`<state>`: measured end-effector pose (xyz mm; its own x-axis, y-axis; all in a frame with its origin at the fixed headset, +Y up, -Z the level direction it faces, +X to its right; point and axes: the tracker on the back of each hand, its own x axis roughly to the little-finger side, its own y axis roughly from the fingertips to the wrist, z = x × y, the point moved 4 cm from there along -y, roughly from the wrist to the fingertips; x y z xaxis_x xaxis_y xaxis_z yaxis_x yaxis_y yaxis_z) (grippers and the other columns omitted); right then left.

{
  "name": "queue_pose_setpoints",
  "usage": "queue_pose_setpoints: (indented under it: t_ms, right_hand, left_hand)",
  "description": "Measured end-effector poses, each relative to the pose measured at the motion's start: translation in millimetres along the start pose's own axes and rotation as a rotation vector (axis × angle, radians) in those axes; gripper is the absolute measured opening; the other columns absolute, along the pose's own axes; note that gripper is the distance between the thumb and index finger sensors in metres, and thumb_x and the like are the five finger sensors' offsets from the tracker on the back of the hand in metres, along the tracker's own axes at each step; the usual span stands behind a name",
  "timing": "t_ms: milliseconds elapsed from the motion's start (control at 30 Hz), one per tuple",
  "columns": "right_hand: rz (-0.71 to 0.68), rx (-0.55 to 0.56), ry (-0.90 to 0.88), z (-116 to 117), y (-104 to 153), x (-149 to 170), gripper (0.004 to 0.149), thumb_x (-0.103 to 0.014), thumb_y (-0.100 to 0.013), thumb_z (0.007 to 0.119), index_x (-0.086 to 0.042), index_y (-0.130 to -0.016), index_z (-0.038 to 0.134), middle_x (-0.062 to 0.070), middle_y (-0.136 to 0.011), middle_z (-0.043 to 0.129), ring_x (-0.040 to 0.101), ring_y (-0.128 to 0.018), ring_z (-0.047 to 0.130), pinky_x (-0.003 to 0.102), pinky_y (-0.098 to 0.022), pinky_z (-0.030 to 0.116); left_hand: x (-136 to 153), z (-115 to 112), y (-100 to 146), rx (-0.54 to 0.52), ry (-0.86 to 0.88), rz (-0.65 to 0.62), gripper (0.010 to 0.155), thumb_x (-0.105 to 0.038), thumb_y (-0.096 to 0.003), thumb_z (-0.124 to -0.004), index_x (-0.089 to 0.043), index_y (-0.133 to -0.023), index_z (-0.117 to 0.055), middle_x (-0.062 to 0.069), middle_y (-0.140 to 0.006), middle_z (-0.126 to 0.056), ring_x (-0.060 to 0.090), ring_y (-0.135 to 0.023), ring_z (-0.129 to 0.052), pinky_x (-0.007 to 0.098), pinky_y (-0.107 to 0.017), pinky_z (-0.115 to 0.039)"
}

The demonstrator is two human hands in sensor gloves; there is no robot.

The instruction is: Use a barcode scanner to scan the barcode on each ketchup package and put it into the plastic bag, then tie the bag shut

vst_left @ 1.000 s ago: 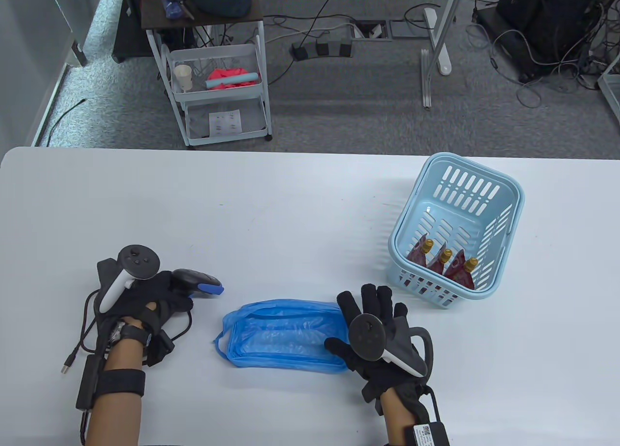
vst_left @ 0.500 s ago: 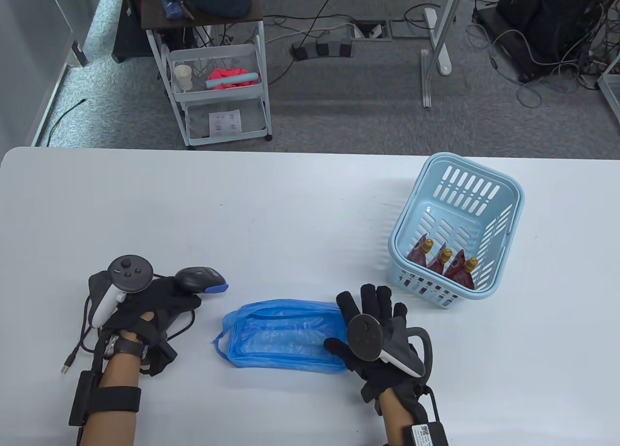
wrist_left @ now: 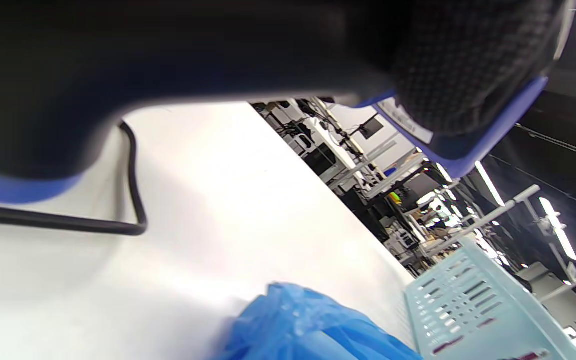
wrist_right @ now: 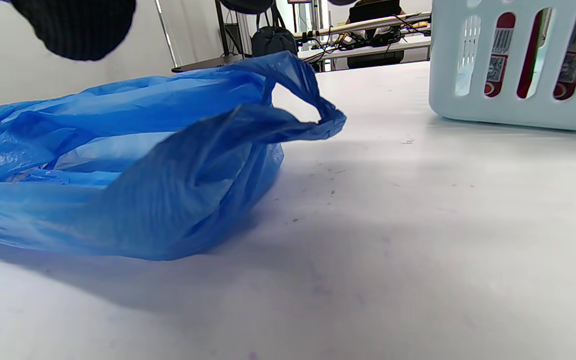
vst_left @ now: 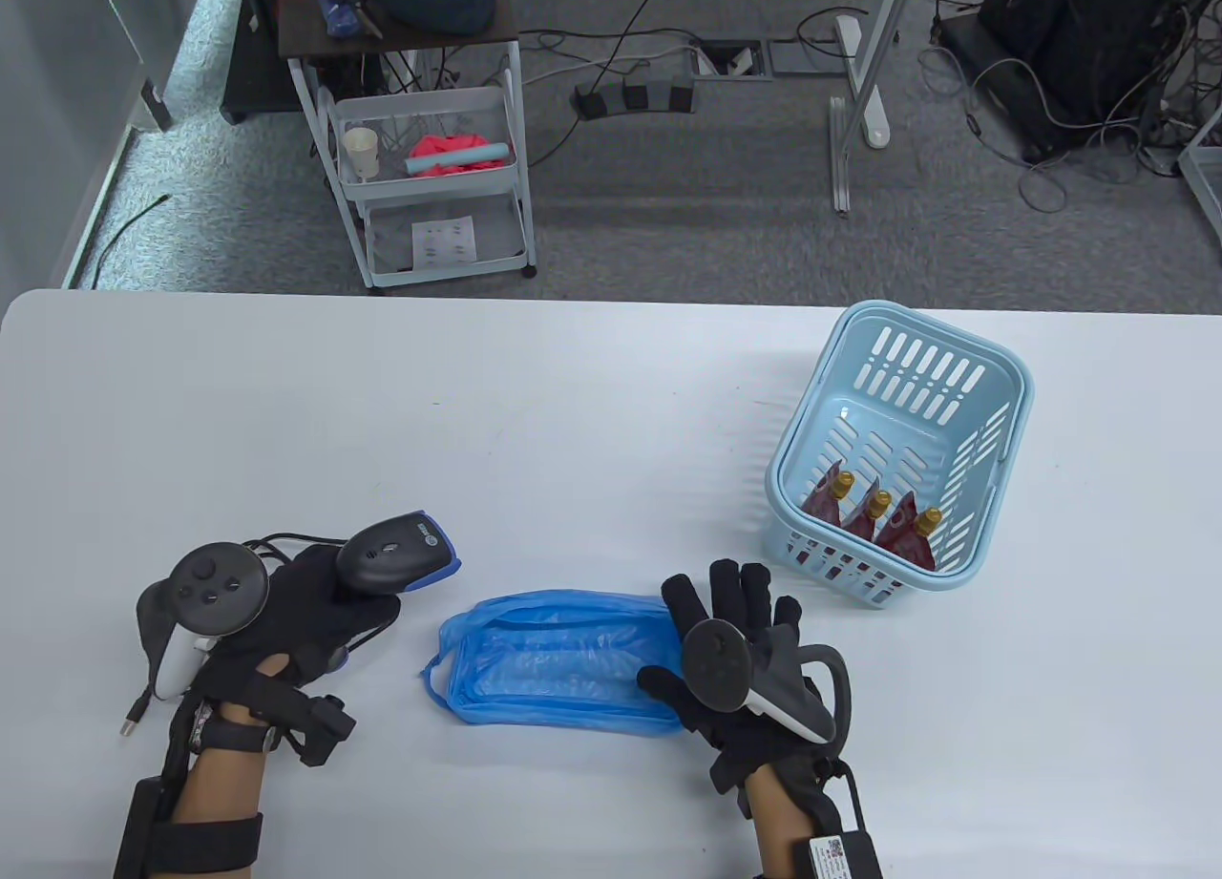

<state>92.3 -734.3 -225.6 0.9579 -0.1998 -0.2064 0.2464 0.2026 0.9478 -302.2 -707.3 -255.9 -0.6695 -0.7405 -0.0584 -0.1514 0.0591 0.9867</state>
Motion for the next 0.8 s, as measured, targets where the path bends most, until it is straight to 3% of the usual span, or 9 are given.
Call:
queue_pose_setpoints:
  t_ms: [333, 500, 600, 800]
  right_hand:
    - [0.006, 0.001, 0.012, 1, 0, 0, 0.088, -0.064, -0.050, 0.067, -0.023, -0.117, 0.028, 0.025, -0.119, 0.017, 0.052, -0.107, 0.011, 0.074, -0.073, 0.021]
    - [0.007, -0.008, 0.022, 3, -1, -2, 0.088, -0.064, -0.050, 0.067, -0.023, -0.117, 0.028, 0.025, -0.119, 0.017, 0.052, -0.107, 0.011, 0.074, -0.073, 0.021]
    - [0.008, -0.012, 0.027, 3, -1, -3, 0.088, -0.064, -0.050, 0.067, -0.023, -0.117, 0.028, 0.025, -0.119, 0.017, 0.052, -0.107, 0.011, 0.074, -0.073, 0.021]
    - [0.007, -0.010, 0.028, 3, -1, -3, 0.088, -0.064, -0.050, 0.067, -0.022, -0.117, 0.028, 0.025, -0.119, 0.017, 0.052, -0.107, 0.011, 0.074, -0.073, 0.020]
  left_hand:
    - [-13, -24, 4, 0.015, -0.004, -0.060, 0.056, -0.055, -0.0390, -0.091, -0.023, -0.085, -0.087, -0.006, -0.076, -0.079, 0.026, -0.068, -0.089, 0.053, -0.063, -0.075]
    - [-16, -37, 3, 0.028, 0.020, -0.069, 0.052, -0.053, -0.0417, -0.090, -0.027, -0.086, -0.084, -0.004, -0.086, -0.077, 0.029, -0.075, -0.088, 0.055, -0.065, -0.073]
    - [-17, -43, 1, 0.083, 0.061, -0.073, 0.050, -0.052, -0.0437, -0.089, -0.030, -0.088, -0.081, -0.002, -0.090, -0.078, 0.031, -0.073, -0.091, 0.055, -0.064, -0.074]
    - [-16, -48, 0, 0.086, 0.062, -0.072, 0.050, -0.052, -0.0442, -0.088, -0.031, -0.089, -0.079, 0.000, -0.087, -0.088, 0.028, -0.065, -0.101, 0.051, -0.060, -0.080]
